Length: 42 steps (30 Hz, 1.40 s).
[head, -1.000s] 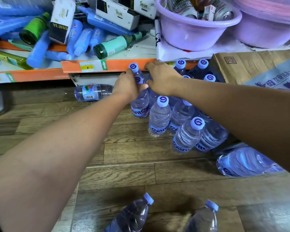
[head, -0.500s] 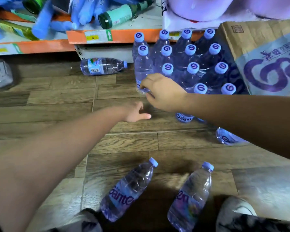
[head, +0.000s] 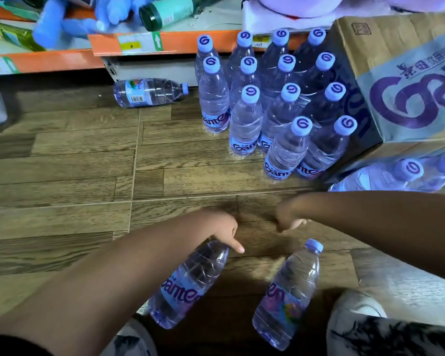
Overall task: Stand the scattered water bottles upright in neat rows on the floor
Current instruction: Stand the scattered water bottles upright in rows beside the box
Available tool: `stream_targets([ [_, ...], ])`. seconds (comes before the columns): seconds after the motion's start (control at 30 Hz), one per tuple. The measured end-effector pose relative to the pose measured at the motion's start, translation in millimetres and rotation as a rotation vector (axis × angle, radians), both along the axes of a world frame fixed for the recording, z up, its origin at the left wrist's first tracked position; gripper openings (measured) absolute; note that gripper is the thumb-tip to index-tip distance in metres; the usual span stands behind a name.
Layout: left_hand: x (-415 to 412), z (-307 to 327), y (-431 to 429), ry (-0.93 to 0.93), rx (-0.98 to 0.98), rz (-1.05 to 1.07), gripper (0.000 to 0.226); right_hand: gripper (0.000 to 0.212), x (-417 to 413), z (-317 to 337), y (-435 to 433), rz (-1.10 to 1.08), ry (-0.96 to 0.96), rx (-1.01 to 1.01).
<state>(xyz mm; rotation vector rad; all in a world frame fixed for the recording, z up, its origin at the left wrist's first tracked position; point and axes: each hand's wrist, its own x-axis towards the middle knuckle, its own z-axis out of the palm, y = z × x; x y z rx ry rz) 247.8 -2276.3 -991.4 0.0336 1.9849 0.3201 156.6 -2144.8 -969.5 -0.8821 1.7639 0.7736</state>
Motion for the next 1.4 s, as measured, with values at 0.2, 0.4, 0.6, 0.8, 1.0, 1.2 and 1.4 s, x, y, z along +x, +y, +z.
stream_targets([
  [0.2, -4.4, -3.9, -7.9, -0.084, 0.026, 0.039, 0.053, 0.054, 2.2, -11.2, 26.4, -0.45, -0.072, 0.26],
  [0.4, -8.9, -7.5, -17.3, -0.076, -0.006, 0.05, 0.041, 0.063, -0.3, -16.4, 25.0, -0.691, -0.133, 0.303],
  [0.6, -7.5, -4.5, -42.6, 0.022, -0.091, 0.09, 0.045, 0.035, 1.4, -27.3, 36.8, -0.734, -0.133, 0.291],
  [0.8, -21.1, 24.1, -72.6, 0.132, -0.07, 0.214, 0.026, 0.025, 10.9, -11.8, -15.7, -0.722, -0.25, -0.049],
  [1.0, -48.8, 72.7, -94.5, 0.4, -0.05, 0.241, 0.025, 0.008, -5.7, 39.4, -55.4, -0.613, -0.197, -0.397],
  [1.2, -67.3, 112.9, -91.6, 0.687, -0.136, 0.165, 0.022, 0.008, -37.7, 95.9, -67.6, -0.603, -0.06, -0.737],
  [1.4, -75.1, 128.1, -93.5, 0.873, -0.138, 0.272, 0.034, 0.006, -56.9, 116.4, -70.4, -0.525, 0.137, -0.947],
])
